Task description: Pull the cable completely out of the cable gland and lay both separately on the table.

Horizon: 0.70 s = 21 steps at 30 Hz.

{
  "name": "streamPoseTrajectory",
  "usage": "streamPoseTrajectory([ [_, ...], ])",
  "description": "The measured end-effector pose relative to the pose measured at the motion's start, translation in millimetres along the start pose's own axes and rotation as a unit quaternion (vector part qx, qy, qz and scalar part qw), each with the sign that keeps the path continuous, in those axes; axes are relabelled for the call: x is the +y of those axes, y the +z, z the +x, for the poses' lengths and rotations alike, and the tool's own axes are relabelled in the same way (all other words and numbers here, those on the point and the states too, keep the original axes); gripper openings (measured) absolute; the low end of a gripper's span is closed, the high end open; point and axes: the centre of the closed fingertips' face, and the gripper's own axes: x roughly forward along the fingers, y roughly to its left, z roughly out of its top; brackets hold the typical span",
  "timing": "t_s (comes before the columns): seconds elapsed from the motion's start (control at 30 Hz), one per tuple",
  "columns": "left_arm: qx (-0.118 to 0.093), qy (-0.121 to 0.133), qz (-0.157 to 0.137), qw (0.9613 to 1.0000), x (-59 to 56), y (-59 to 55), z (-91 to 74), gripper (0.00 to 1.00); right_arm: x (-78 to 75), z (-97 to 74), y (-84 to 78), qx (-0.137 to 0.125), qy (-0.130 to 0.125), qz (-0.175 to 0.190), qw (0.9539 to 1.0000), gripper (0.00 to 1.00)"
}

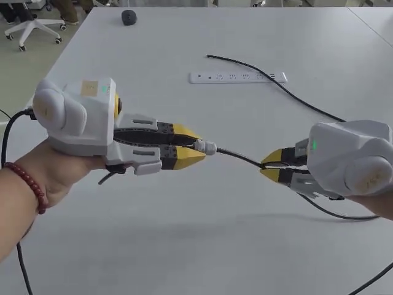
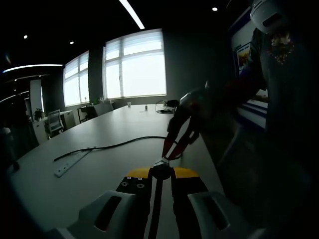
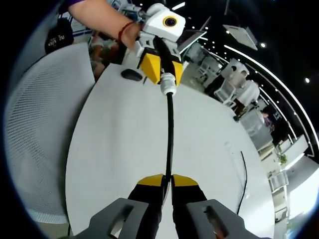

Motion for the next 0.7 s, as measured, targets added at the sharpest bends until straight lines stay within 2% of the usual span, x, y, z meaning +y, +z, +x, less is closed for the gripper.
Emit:
streamPoseTrajectory([
  [0.17, -0.002, 0.0, -0.001, 1.0, 0.0, 1.0, -0.3, 0.16, 0.8, 2.5, -11.7, 0.012, 0.001, 0.003, 0.9999, 0.0],
  [0.37, -0.003, 0.002, 0.001, 1.0, 0.6, 2.7, -2.4, 0.16, 7.3, 5.5, -42.0, 0.054, 0.01, -0.004, 0.9985, 0.0],
  [0.47, -0.005, 0.003, 0.001, 1.0, 1.3, 4.0, -3.3, 0.16, 7.4, 5.8, -55.0, 0.066, 0.013, 0.009, 0.9977, 0.0],
  [0.7, -0.008, 0.002, 0.003, 1.0, 1.1, 6.2, -2.8, 0.16, 9.8, 6.7, -68.0, 0.083, 0.014, 0.022, 0.9962, 0.0],
])
